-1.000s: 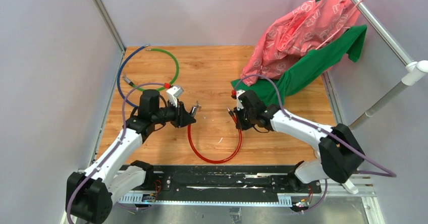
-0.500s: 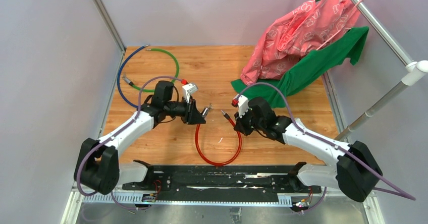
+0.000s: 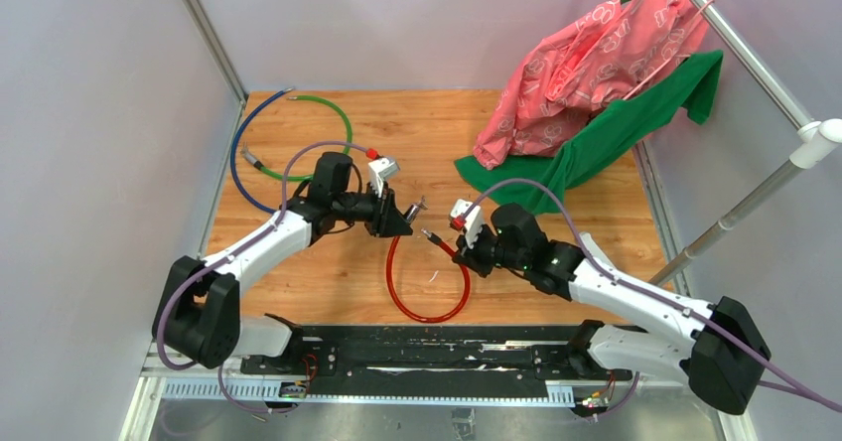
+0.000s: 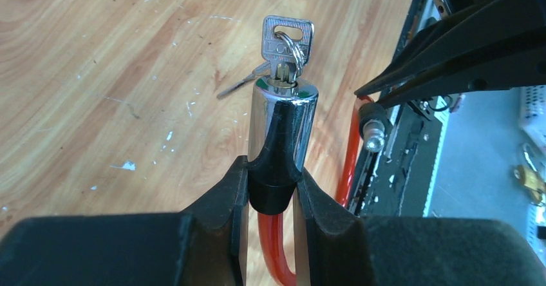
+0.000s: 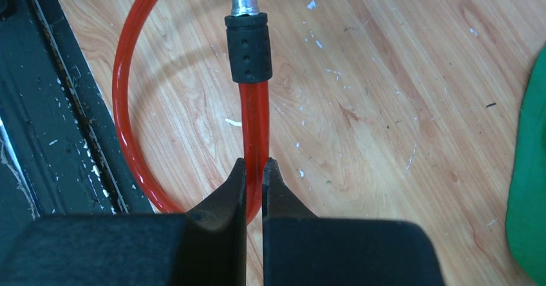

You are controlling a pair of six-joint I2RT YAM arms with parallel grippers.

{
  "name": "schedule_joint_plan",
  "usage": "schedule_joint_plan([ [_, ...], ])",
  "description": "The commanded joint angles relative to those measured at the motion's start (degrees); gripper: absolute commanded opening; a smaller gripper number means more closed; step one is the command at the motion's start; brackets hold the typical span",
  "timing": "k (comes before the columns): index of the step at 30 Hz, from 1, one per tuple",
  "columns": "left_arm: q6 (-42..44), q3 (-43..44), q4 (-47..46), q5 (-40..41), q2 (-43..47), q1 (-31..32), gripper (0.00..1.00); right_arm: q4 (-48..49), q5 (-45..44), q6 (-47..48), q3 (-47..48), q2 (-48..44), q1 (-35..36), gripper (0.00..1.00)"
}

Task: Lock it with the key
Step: Lock the lock.

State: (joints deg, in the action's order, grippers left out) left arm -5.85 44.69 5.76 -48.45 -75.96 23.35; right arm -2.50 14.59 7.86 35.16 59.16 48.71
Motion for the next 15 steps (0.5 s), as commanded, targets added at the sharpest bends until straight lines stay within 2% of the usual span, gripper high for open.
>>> schedule_joint_plan([
  [1,4.14,1.79,-0.93,4.13,2.74,1.92,0.0,-1.94,1.08,1.59,4.32,3.86,1.08,0.0],
  [6,7.64,1.94,0.77,6.73,3.37,2.97,0.0,-4.04,-0.65,0.57,7.65,8.66,1.08,0.0],
  [15,9.77,0.92,1.07,7.43,3.47,4.28,0.0,-2.53,-3.02,-0.39,6.55,7.39,1.04,0.0],
])
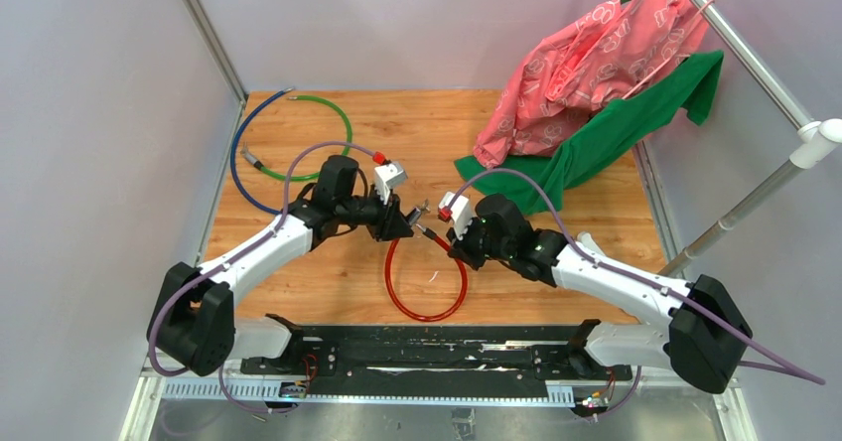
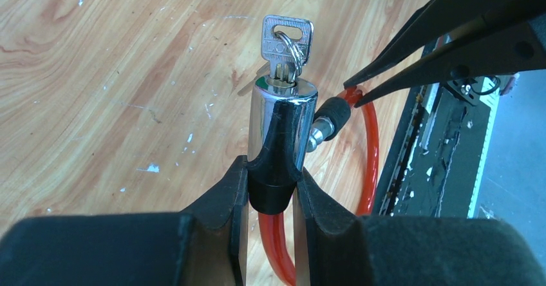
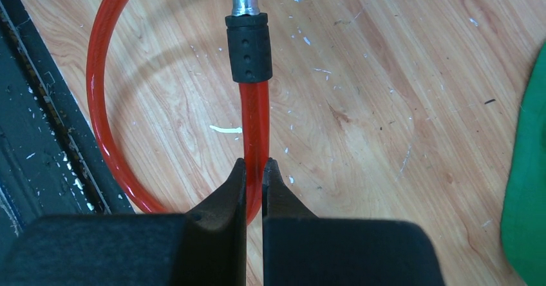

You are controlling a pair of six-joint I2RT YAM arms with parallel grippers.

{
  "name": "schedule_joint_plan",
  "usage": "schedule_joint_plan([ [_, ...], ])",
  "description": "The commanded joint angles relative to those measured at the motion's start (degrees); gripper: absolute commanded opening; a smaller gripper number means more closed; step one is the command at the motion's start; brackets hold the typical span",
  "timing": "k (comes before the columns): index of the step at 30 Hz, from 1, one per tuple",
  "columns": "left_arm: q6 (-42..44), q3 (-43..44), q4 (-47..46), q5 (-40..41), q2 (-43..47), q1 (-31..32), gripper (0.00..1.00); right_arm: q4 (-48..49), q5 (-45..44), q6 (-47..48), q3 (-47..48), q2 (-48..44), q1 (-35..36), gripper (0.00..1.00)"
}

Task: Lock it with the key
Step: Lock the lock.

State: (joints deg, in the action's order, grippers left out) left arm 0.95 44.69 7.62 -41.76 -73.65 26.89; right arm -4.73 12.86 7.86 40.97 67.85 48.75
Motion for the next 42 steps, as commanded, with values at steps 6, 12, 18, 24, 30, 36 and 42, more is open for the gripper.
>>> schedule_joint_plan([
  [6,4.49,1.54,-0.45,0.78,1.23,1.78,0.0,-0.71,-2.82,-1.0,2.1,0.22,0.98,0.0],
  [12,6.34,1.58,0.29,1.88,1.06,2.92,0.0,-0.55,-3.14,-1.09,2.71,0.42,0.99,0.0],
  [18,13.75,2.1,2.76,7.5,2.08,6.73,0.0,1.78,-4.09,-2.32,3.5,0.95,0.99,0.0],
  [24,15.72,2.15,3.07,10.33,2.86,8.62,0.0,9.44,-2.6,-5.03,3.98,3.77,0.99,0.0],
  [30,15.71,1.43,3.79,12.5,3.39,10.32,0.0,12.62,-2.57,-5.44,4.86,2.73,0.99,0.0],
  [36,20.19,0.18,3.35,18.26,3.69,10.6,0.0,18.53,-0.65,-6.79,3.12,-0.28,0.99,0.0],
  [42,20.72,1.9,3.54,14.72,3.91,11.52,0.0,23.34,-0.25,-7.51,3.84,3.73,1.06,0.0],
])
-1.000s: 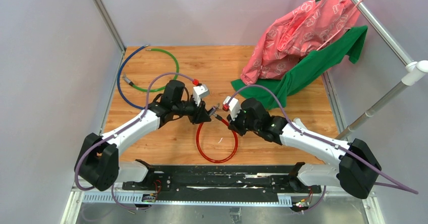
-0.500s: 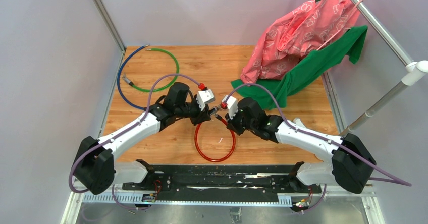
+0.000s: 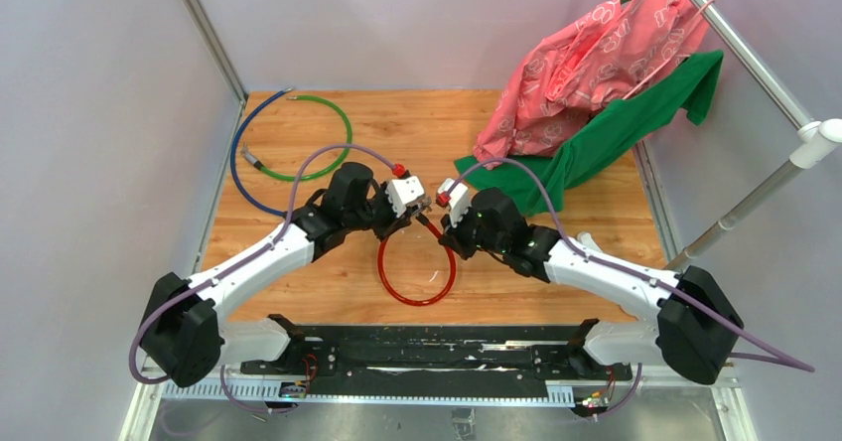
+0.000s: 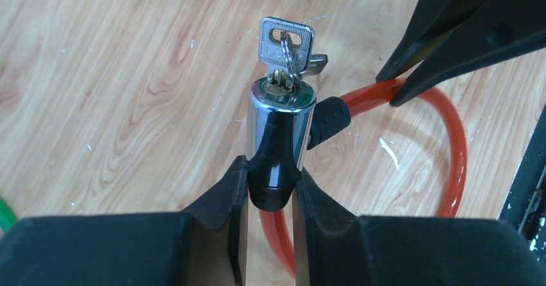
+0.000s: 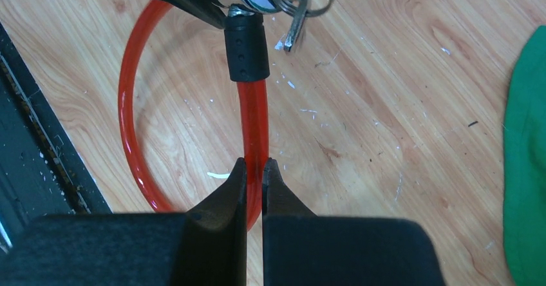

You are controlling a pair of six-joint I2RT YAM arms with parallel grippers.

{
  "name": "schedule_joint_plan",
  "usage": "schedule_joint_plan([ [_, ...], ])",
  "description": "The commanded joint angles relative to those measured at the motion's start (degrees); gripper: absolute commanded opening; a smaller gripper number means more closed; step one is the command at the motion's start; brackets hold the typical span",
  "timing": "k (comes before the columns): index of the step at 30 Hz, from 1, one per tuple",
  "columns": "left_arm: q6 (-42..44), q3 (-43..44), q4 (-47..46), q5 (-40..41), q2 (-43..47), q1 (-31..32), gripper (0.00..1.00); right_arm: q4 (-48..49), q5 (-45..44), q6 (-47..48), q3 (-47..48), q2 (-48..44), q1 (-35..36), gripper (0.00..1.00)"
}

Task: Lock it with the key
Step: Lock the lock.

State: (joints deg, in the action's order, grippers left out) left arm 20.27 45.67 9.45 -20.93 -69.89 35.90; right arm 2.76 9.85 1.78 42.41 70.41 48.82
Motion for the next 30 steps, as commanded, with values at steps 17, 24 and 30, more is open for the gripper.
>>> schedule_joint_plan([
  [17,22.52,-0.06,4.57,2.76,0.55,3.12,0.0,33.61,-1.24,0.45,-5.15,8.83,1.54,0.01],
  [24,27.56,-3.67,6.08,3.09,0.11,3.12,0.0,34.04,1.94,-1.06,-8.46,11.13,1.63,0.13],
  [30,27.42,-7.25,0.68,1.33,-3.12,3.35,0.0,33.46,5.3,-5.18,-10.87,13.39,1.63,0.22],
])
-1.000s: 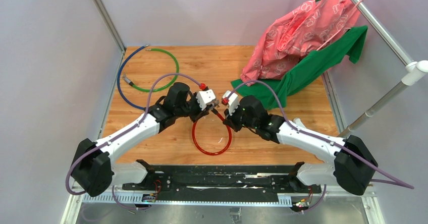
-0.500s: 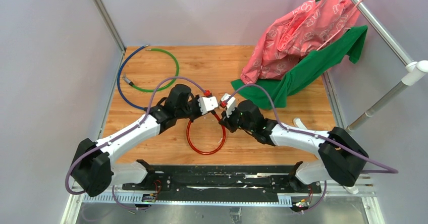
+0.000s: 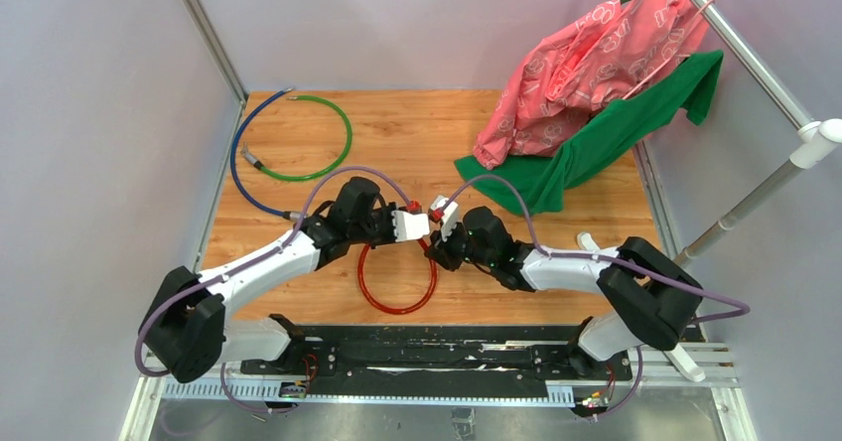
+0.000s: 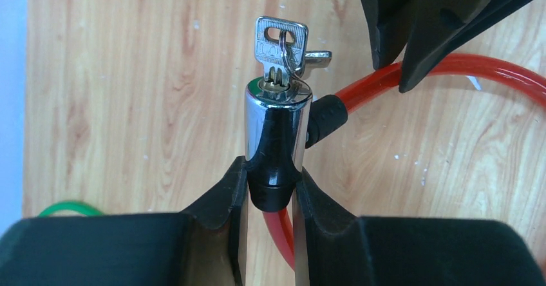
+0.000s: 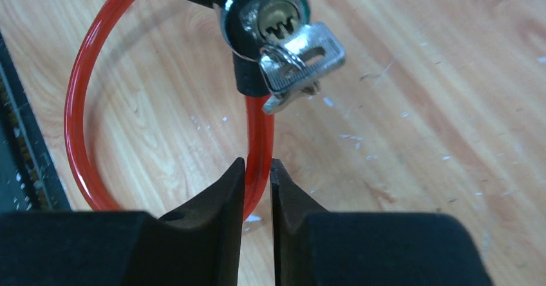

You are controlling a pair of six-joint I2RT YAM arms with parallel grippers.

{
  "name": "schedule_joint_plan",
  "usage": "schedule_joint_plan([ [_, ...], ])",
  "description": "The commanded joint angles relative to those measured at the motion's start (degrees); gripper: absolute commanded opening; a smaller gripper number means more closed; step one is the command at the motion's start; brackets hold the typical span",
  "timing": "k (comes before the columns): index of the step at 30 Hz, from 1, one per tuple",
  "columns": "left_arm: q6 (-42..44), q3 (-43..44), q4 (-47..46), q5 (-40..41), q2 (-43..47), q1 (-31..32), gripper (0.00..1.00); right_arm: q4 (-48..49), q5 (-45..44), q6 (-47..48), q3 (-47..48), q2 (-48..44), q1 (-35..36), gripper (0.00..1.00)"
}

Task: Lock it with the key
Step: Lock the lock.

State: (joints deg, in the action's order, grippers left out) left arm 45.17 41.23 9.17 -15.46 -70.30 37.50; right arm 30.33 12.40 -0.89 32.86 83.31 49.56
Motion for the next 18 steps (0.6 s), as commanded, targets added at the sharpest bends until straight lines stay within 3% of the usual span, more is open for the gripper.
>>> schedule_joint_plan([
  [1,2.52,-3.06,0.68,-4.27,-3.13,1.91,0.0,5.62,2.94,-2.78,-1.76,0.35,0.89,0.23],
  [11,6.27,-5.18,1.85,-3.51,-3.87,2.79,0.0,-3.55,6.42,-4.61,-3.75,-4.74,0.89,0.39],
  [18,3.58,-6.88,3.99,-0.45,-1.11,6.88,0.0,-14.2,10.0,-3.52,-4.64,-12.95,0.88,0.41],
])
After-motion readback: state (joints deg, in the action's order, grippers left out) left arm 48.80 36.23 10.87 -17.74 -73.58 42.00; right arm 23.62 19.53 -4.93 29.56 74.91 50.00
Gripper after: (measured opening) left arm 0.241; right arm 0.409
